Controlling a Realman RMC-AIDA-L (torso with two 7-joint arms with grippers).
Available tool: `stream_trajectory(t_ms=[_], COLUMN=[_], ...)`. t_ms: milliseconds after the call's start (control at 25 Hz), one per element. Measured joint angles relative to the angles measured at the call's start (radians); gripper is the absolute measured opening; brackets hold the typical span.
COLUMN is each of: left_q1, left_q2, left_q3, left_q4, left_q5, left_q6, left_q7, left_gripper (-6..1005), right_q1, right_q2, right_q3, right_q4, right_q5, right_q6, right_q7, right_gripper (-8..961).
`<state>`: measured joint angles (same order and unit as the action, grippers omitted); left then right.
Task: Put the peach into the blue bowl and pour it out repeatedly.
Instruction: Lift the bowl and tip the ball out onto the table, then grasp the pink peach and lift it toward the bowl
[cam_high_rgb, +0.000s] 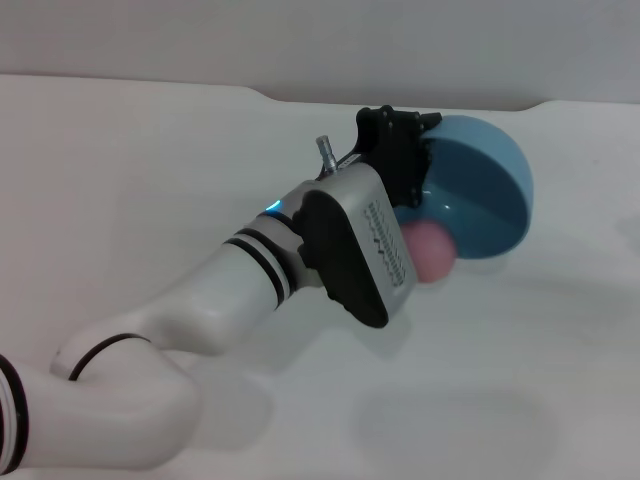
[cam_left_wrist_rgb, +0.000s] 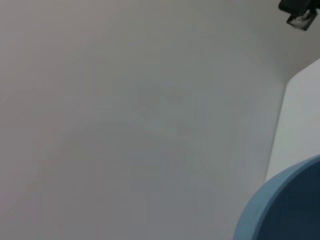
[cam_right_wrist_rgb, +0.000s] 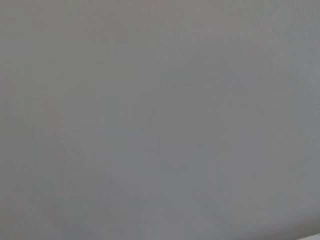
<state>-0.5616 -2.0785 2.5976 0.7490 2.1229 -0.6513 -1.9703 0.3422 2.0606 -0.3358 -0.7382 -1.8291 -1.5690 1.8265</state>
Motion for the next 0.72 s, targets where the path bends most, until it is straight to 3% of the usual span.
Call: stream_trajectory(t_ms=[200,440,600,720], left_q1=[-0.003,-0.013,-0.019,-0.011], left_q2=[0.0,0.0,0.002,0.008], left_q3=[0.012,-0.012,-0.105,-0.228], left_q4=[-0.005,0.023,0.064,0.104], left_q5=[-0.043,-0.171,-0.249,-0.257], left_q6=[-0.017,0.006,0.089,0.242], left_q7=[0.113,0.051,-0.04,-0.098], left_gripper=[0,-1,-1,-1], right_q1=[-0.004,-0.006,-0.003,0.006], right_q2=[0.001,0.001,0.001,0.003], right_q3=[0.002,0.001,-0.001,-0.03], right_q4=[0.014,0.018,0.029,0.041], right_q5=[0.013,0.013,0.013,0.011], right_q6=[0.0,0.0,0.001,-0.002], right_q7=[-0.001,-0.002,-0.028,-0.137], right_gripper=[360,360,361,361])
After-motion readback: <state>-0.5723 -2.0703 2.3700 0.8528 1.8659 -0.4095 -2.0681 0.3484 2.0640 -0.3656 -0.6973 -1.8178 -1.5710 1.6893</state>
